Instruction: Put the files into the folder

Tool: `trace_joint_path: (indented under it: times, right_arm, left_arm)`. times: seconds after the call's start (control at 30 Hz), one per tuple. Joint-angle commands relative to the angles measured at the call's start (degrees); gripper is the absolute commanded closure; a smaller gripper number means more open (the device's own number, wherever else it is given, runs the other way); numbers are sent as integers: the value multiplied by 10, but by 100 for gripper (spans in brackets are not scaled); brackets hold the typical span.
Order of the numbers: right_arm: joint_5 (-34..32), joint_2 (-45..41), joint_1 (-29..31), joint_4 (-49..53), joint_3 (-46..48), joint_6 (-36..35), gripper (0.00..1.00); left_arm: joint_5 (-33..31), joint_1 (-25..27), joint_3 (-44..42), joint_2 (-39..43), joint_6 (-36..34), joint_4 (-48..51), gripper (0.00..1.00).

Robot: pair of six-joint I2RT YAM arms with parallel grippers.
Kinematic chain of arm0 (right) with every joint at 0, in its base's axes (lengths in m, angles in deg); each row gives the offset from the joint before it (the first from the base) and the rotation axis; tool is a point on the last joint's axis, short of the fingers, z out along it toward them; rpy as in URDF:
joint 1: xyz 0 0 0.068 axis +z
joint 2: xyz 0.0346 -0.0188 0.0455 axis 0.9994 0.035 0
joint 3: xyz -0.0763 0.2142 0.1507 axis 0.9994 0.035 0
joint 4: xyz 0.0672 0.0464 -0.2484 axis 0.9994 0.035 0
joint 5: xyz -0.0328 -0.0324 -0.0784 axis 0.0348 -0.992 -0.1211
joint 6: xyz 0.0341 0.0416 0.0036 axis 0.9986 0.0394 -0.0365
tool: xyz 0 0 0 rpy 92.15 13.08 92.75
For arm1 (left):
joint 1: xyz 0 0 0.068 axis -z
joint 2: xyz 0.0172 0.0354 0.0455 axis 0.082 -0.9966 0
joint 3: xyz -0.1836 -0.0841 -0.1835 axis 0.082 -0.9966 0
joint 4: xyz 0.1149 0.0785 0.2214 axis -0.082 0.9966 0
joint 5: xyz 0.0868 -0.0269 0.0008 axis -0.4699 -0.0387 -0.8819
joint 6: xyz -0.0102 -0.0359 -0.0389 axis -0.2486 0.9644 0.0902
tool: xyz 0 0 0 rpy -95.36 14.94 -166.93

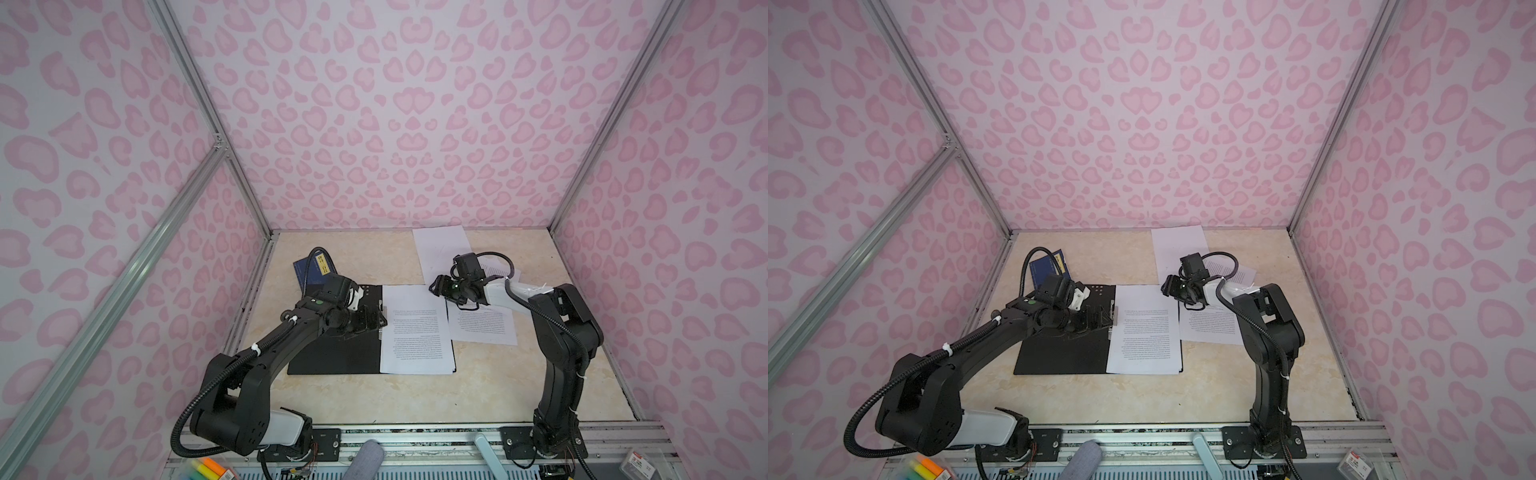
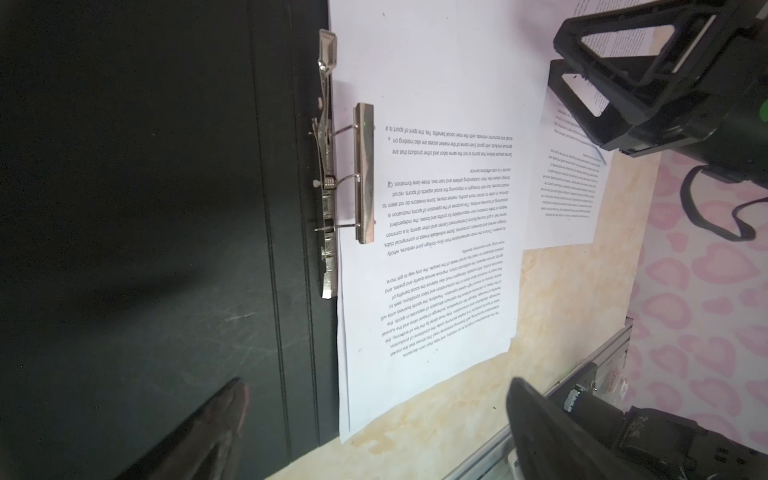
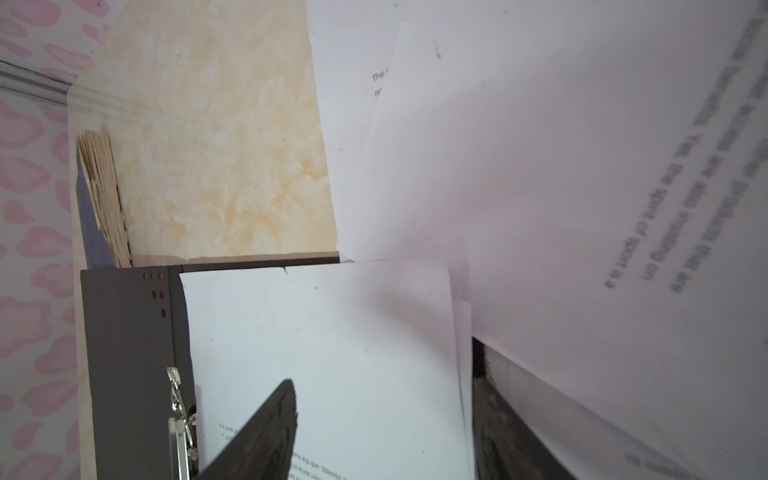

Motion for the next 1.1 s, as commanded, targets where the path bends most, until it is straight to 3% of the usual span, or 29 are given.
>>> trace_joint_path:
  times: [0.0,0.6,0.87,1.07]
  right_arm:
    - [6,9,3,-3,-6,6,33]
    - [-38,-33,-9,23,18,-6,28]
    - [-31,-132,-126,58,81,-77,25]
    - [-25,-95,-225,135,30,-106,27]
  left_arm:
    - [5,-1,-4,-3,5,-12,2]
    - [13,1,8,10,-1,-7,2]
    - [4,49,65,10,-6,4,2]
    - [-2,128,118,-59,16,-25,2]
